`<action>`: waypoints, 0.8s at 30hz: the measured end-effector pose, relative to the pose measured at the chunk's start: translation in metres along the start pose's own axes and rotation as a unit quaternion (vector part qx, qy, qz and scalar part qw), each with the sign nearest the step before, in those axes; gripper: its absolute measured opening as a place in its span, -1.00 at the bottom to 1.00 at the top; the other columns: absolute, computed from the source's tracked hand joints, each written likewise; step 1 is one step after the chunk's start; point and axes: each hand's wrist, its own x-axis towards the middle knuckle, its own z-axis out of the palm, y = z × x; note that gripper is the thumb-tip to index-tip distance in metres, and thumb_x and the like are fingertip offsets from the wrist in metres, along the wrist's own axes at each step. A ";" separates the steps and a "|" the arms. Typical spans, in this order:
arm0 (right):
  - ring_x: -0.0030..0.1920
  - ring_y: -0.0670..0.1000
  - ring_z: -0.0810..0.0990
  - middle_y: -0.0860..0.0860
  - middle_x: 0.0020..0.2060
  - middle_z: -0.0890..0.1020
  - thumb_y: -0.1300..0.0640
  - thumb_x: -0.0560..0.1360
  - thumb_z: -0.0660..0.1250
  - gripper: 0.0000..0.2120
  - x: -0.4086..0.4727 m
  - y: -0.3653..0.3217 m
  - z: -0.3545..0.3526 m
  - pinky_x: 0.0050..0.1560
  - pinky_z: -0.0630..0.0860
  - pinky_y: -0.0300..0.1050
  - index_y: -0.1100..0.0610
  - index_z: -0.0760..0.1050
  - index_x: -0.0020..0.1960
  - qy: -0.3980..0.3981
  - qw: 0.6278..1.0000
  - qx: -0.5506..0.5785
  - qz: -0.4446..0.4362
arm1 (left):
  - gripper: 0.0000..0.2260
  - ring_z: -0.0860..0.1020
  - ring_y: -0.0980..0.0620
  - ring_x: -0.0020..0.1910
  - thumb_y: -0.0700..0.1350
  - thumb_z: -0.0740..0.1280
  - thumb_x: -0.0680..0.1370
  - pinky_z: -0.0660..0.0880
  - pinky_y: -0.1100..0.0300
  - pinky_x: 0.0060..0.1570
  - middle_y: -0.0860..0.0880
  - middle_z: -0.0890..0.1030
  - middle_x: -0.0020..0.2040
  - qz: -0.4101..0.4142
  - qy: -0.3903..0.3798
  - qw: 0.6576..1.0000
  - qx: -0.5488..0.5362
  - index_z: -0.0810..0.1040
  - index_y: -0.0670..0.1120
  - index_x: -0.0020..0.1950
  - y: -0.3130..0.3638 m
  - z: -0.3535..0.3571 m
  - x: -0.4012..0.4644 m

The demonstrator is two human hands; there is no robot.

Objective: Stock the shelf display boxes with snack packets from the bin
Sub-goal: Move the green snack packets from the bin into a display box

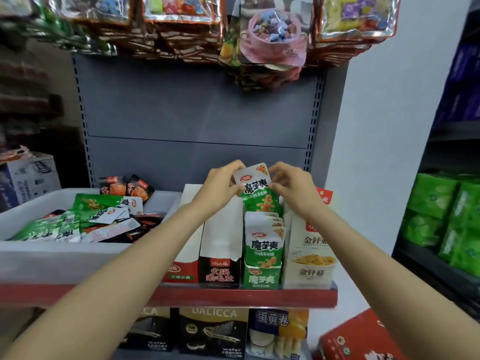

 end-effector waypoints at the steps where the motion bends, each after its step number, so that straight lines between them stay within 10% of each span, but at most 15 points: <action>1: -0.11 0.01 0.59 0.07 -0.11 0.65 0.24 0.49 0.35 -0.84 0.000 0.001 0.000 -0.02 0.52 -0.09 0.14 0.53 0.06 0.002 1.000 -0.006 0.001 | -0.77 0.59 0.15 -0.28 -0.31 0.38 0.47 0.40 0.51 -0.32 0.00 0.60 -0.17 0.002 0.001 1.000 0.000 0.44 -0.04 0.00 0.002 -0.002 0.001; 24: -0.25 0.03 0.49 0.00 -0.28 0.53 0.29 0.52 0.28 -0.89 0.004 0.013 -0.004 -0.21 0.33 -0.21 0.11 0.46 -0.12 -0.038 0.996 -0.079 0.019 | -0.69 0.50 0.11 -0.03 -0.22 0.35 0.52 0.48 0.21 -0.04 0.05 0.48 0.05 0.037 0.000 0.998 0.041 0.46 0.05 0.22 -0.003 0.019 -0.004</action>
